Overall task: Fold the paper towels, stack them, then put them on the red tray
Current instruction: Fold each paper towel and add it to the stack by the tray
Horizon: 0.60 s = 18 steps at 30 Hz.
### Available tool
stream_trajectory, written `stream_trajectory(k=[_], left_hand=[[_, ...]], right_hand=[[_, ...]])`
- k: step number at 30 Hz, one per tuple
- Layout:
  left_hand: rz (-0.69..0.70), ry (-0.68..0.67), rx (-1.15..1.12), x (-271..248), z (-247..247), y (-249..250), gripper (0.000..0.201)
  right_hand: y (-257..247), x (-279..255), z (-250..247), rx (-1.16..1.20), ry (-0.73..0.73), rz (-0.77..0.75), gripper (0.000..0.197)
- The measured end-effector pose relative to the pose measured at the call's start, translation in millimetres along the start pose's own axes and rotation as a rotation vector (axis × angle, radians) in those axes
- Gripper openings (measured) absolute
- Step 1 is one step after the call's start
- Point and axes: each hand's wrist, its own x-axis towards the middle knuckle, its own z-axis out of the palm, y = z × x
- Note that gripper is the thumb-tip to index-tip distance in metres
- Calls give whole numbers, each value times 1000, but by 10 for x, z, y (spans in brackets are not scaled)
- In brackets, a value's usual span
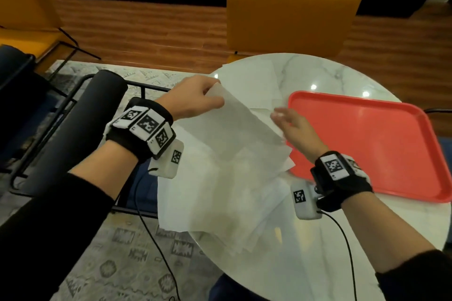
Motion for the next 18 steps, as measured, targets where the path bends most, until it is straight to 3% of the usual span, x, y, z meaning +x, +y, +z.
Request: stream_trajectory(k=[3, 5, 8, 9, 13, 15, 18], left_hand=[[60, -60, -108, -73, -49, 246, 17], [80, -52, -260, -121, -56, 369, 14], [62, 18, -555, -135, -13, 461, 18], [41, 29, -634, -127, 29, 469, 20], [-100, -102, -711, -104, 440, 448, 19], [-134, -204, -648, -114, 753, 436, 21], [-218, -279, -742, -150, 1225, 417, 26]], right_hand=[[-416, -208, -250, 250, -207, -175, 75], [-575, -335, -378, 244, -346, -228, 71], [-514, -482, -525, 121, -212, -185, 26], [-430, -539, -594, 146, -142, -154, 21], [-26, -857, -912, 473, -83, -2, 50], [202, -990, -1010, 491, -89, 88, 57], [577, -1160, -1042, 523, -53, 204, 67]])
